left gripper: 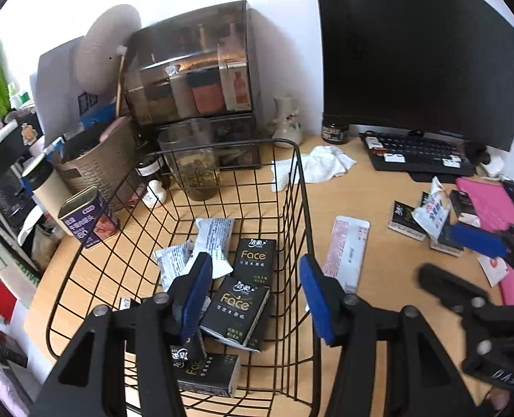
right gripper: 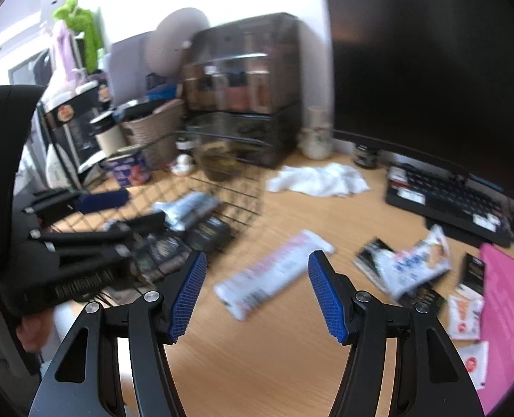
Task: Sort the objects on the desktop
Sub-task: 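Return both open tools to the desk items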
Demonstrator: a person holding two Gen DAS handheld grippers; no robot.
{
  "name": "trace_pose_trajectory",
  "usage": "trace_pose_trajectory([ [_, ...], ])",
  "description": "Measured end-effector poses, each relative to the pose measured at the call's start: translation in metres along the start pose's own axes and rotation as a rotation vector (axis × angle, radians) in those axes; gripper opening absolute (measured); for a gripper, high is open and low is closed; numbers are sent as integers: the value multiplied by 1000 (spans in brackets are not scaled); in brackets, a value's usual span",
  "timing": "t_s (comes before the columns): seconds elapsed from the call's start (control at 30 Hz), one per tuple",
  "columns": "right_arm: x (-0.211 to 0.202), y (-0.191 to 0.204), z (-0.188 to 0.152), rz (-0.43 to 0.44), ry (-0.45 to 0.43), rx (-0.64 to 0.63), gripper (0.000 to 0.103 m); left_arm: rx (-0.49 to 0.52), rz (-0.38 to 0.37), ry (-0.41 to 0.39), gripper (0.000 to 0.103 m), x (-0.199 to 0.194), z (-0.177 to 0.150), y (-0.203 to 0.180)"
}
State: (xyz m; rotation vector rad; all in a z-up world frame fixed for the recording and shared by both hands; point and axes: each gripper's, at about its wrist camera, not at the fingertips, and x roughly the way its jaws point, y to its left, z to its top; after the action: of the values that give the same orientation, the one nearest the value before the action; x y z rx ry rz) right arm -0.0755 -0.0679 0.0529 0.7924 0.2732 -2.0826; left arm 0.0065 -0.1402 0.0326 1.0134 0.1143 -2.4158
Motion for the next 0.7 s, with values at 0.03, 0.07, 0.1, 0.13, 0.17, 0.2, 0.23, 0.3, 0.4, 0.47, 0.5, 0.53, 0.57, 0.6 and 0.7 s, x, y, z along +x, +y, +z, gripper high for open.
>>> trace_pose_trajectory([
  [0.03,-3,-9,-3,-9,0,10,61,-6,-21,-15,58,-3,1,-3],
  [0.07,-5,-20,-7,-22,2,19,61,-4,-69,-25,58,-7,2,-8],
  [0.1,-7,-28,-10,-34,5,27,61,9,-118,-32,58,-12,4,-16],
  [0.13,-9,-35,-12,-44,5,36,61,15,-128,-55,58,-19,6,-22],
  [0.17,-11,-45,-16,-54,6,48,61,22,-122,-85,61,-25,7,-28],
  [0.2,-13,-53,-19,-61,7,59,61,44,-120,-121,66,-31,9,-37],
  [0.23,-13,-59,-21,-67,9,69,61,66,-132,-131,78,-31,10,-45],
  [0.3,-14,-73,-26,-78,11,93,61,125,-176,-92,82,-17,10,-68],
  [0.4,-11,-89,-32,-94,23,114,61,181,-180,-2,82,16,2,-96],
  [0.47,-9,-99,-35,-104,32,123,61,198,-171,45,83,39,-6,-105],
  [0.5,-7,-102,-36,-106,36,125,61,221,-103,25,83,48,-10,-110],
  [0.53,-6,-105,-38,-107,39,126,61,246,-57,1,83,52,-12,-114],
  [0.57,-4,-107,-39,-108,44,127,61,271,-22,-12,83,56,-14,-118],
  [0.6,-2,-109,-41,-108,50,128,61,286,2,-14,83,60,-15,-121],
  [0.7,7,-113,-44,-100,69,133,61,286,15,-23,83,61,-15,-125],
])
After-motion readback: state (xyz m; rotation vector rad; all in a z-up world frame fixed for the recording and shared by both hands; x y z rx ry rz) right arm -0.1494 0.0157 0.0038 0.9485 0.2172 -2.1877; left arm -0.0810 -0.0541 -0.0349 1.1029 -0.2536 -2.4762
